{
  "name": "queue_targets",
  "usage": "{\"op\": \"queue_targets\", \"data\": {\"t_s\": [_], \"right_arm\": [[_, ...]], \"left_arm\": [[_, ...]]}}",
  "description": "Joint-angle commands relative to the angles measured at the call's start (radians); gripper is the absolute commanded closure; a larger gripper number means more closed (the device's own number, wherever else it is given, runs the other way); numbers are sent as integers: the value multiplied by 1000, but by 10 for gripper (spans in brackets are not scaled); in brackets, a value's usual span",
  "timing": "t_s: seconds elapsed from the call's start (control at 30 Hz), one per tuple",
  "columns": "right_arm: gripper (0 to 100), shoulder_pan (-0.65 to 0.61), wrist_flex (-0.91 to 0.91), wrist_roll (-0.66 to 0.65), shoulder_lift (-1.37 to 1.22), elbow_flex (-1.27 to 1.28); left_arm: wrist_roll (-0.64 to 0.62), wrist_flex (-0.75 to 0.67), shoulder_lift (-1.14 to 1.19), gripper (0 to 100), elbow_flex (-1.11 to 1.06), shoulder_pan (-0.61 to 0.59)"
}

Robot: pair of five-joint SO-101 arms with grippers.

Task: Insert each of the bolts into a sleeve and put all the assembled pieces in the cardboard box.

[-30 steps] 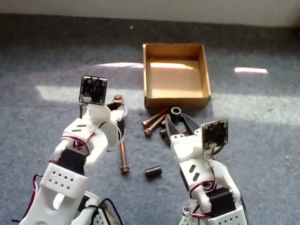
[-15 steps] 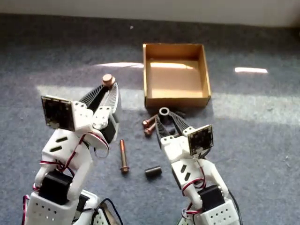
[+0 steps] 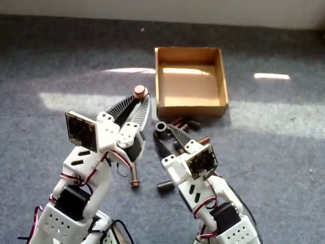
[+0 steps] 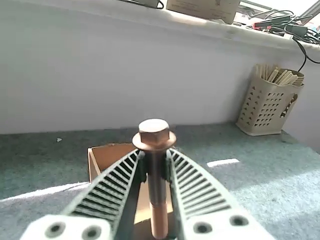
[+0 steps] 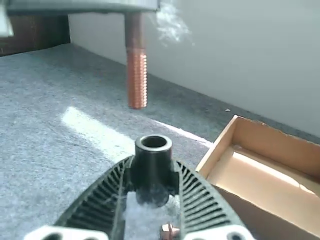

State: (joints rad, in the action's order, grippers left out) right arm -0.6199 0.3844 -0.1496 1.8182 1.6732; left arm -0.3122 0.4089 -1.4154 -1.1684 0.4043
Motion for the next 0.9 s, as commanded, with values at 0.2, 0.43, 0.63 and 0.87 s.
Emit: {"op": "queue_targets", "data": {"t_s": [0.2, 0.43, 0.63, 0.87], "right_arm": [[993, -51, -33, -21, 18, 111], [993, -54, -33, -21, 18, 111], [993, -51, -33, -21, 18, 111], [993, -51, -33, -20, 18, 111]], "left_arm": [[-6, -41, -8, 994, -8, 134], [43, -43, -8, 994, -50, 133], [44, -44, -18, 994, -58, 133], [48, -43, -18, 994, -93, 133]]}}
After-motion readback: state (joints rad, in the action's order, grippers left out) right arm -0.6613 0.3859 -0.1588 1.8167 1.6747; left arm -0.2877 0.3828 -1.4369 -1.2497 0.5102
